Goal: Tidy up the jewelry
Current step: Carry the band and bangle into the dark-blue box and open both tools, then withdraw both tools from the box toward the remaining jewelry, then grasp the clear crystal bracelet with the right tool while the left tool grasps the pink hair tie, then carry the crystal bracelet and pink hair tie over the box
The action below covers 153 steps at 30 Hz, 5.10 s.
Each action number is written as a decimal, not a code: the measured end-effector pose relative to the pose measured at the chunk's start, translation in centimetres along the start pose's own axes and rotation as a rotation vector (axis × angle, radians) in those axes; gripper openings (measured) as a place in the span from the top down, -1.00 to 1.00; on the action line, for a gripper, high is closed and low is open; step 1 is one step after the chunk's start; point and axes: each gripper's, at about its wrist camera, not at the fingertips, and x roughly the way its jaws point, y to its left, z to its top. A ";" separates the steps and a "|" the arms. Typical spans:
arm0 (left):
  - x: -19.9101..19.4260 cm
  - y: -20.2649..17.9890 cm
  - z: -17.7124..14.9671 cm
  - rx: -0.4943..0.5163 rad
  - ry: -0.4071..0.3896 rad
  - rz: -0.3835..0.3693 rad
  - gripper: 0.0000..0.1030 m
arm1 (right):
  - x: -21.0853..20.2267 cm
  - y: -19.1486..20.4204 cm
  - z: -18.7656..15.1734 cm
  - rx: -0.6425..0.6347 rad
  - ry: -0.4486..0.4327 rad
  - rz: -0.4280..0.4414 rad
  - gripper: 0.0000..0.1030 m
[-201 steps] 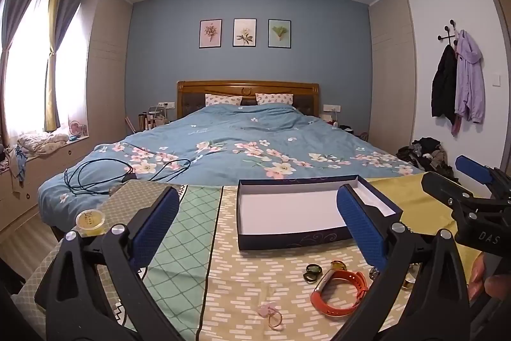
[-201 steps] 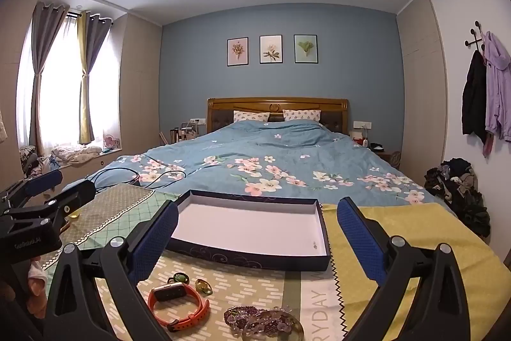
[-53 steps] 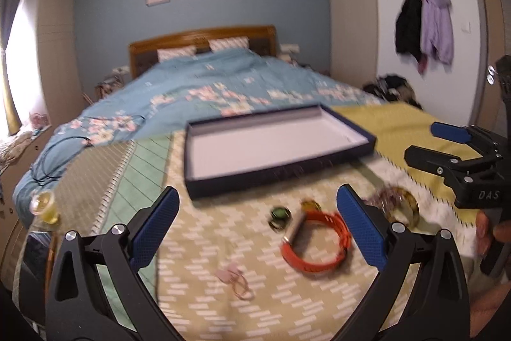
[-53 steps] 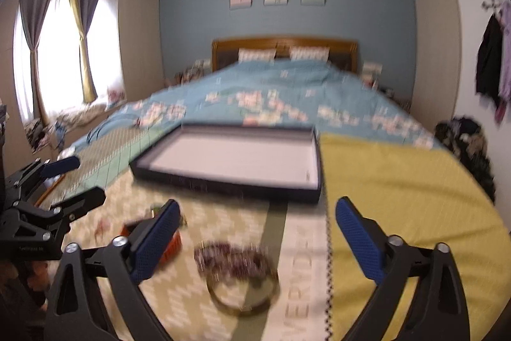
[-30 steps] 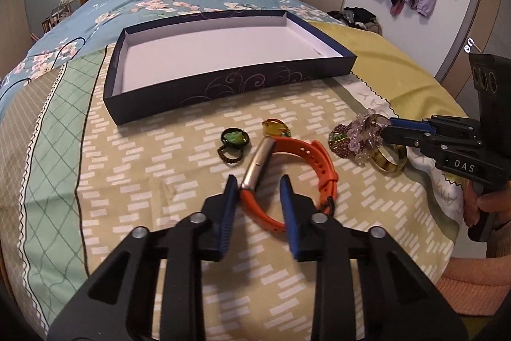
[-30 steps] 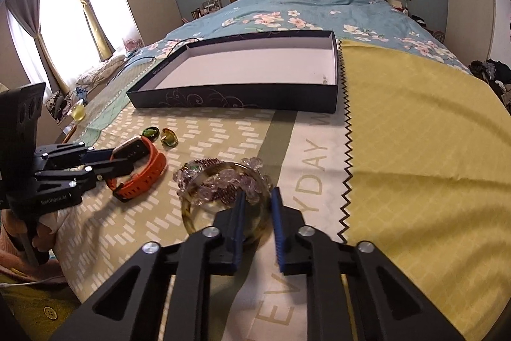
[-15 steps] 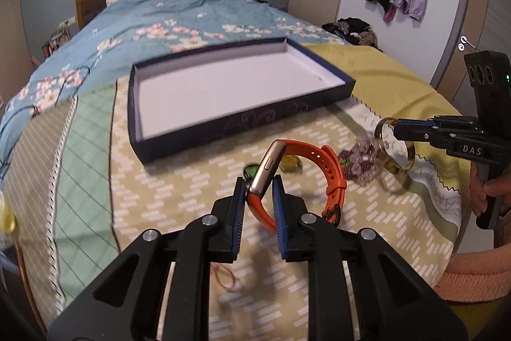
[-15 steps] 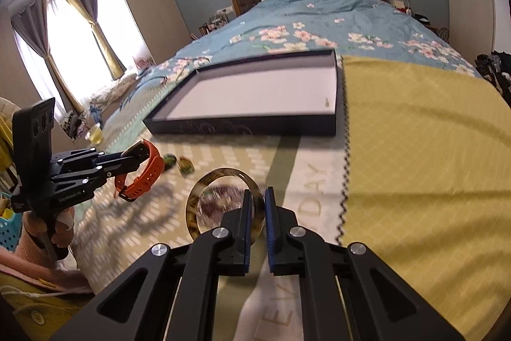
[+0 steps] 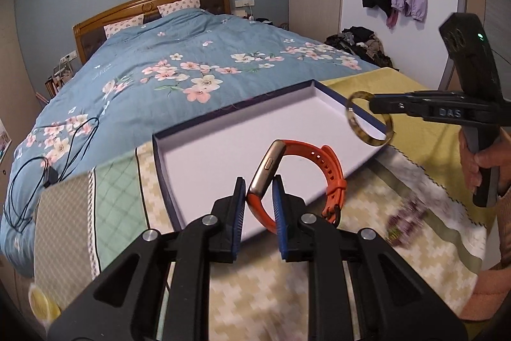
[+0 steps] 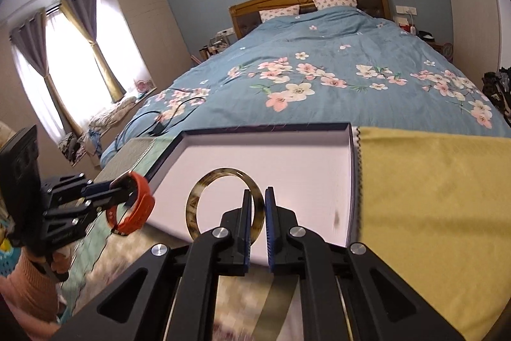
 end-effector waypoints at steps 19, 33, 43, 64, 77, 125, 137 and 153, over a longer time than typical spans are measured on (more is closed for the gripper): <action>13.6 4.1 6.6 0.070 0.150 0.022 0.66 | 11.1 -2.6 5.3 0.096 0.149 -0.090 0.87; 17.0 5.3 8.0 0.080 0.213 0.074 0.54 | 12.0 -3.7 4.8 0.160 0.157 -0.114 0.69; 10.0 6.1 6.5 -0.045 0.037 0.102 0.08 | 4.6 -0.7 2.9 0.005 0.057 0.020 0.05; -3.0 -0.6 -6.4 -0.092 -0.024 -0.012 -0.21 | -3.0 2.0 -10.4 -0.152 0.183 0.066 -0.06; -3.5 -0.7 -9.4 -0.180 0.015 -0.025 -0.22 | -3.0 2.7 -11.4 -0.181 0.197 0.061 0.65; -4.8 -1.6 -10.9 -0.159 0.082 -0.058 0.65 | -5.9 5.4 -5.7 -0.129 -0.034 0.167 0.81; -4.9 -1.7 -7.5 -0.131 0.005 -0.057 0.65 | -5.1 5.4 -3.9 -0.136 -0.058 0.158 0.81; -2.7 -0.8 -3.8 -0.102 -0.025 -0.033 0.65 | -3.5 4.8 -0.5 -0.140 -0.089 0.138 0.81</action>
